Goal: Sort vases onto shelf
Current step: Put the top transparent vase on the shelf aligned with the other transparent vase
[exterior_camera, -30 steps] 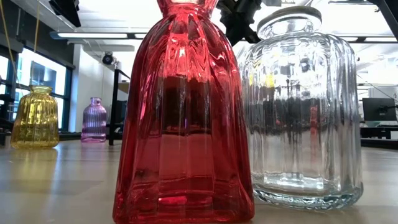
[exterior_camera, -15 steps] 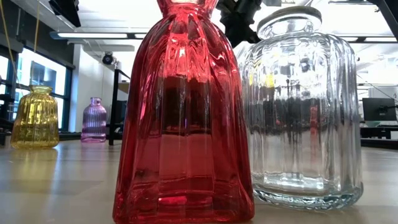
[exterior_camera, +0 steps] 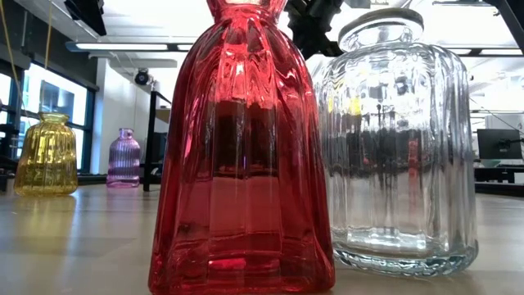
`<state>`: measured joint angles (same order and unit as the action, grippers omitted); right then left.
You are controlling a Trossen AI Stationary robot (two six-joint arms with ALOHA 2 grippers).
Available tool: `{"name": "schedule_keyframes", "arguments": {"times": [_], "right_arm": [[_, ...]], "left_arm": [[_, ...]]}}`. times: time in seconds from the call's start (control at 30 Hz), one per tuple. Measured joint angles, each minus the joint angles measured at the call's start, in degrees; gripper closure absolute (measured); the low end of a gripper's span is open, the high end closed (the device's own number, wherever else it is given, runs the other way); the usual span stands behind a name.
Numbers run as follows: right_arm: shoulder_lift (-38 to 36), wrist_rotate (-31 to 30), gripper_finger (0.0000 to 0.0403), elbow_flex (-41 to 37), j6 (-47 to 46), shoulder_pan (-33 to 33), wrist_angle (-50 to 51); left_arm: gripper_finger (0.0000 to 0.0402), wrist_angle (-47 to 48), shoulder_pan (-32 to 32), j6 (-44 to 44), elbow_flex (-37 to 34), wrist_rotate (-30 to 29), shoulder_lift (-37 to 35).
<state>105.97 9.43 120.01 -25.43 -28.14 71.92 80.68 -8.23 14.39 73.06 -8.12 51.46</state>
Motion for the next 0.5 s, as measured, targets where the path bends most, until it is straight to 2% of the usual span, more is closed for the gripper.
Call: {"name": "schedule_keyframes", "arguments": {"times": [0.5], "right_arm": [[0.87, -0.07, 0.0337, -0.04, 0.00, 0.00, 0.20]], "left_arm": [[0.0312, 0.00, 0.02, 0.44, 0.00, 0.00, 0.02]]}}
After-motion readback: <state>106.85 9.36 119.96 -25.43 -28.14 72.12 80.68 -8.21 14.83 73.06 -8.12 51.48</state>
